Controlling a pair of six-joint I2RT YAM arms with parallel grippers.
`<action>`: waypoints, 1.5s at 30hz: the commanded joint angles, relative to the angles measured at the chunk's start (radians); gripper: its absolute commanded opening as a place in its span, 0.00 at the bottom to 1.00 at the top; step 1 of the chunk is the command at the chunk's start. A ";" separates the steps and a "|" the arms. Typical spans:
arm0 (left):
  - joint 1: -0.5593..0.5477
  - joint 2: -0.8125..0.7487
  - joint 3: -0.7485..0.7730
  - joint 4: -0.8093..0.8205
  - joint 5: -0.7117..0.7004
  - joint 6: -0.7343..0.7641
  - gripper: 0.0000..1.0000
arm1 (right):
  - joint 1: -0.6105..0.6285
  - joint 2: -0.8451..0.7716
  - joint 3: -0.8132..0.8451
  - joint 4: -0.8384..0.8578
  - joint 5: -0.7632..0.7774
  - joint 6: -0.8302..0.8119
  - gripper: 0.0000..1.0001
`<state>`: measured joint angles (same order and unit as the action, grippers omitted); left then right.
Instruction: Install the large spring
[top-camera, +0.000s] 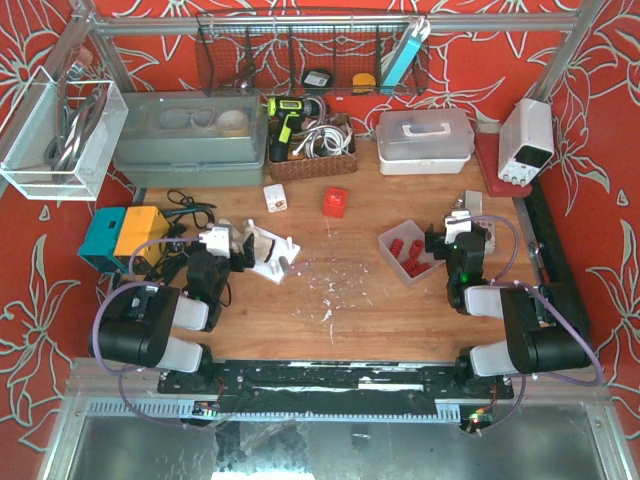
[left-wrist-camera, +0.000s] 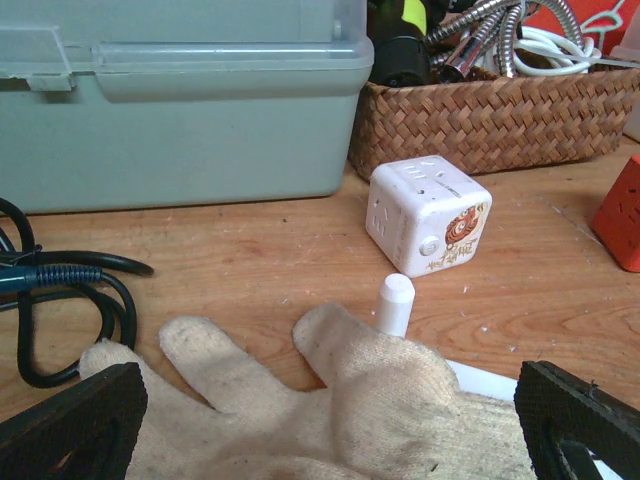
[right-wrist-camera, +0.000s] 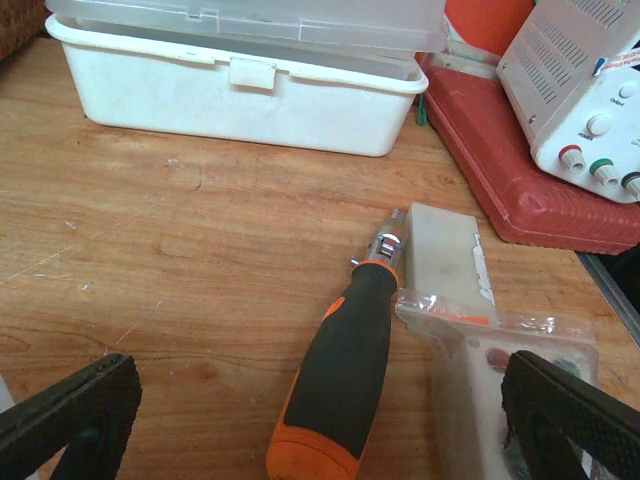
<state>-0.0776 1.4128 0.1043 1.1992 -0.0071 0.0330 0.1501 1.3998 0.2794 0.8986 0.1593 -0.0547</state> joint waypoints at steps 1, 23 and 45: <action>0.006 -0.003 0.005 0.048 -0.021 0.004 1.00 | -0.008 0.013 0.008 -0.029 0.020 -0.005 0.99; 0.000 -0.339 0.046 -0.274 -0.088 -0.045 1.00 | -0.005 -0.383 0.162 -0.583 0.179 0.162 0.99; -0.005 -0.912 0.267 -1.056 0.098 -0.672 1.00 | -0.007 -0.697 0.400 -1.073 -0.372 0.729 0.99</action>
<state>-0.0795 0.4774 0.3626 0.2592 -0.0193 -0.5484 0.1440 0.6735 0.6636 -0.1524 0.0177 0.5976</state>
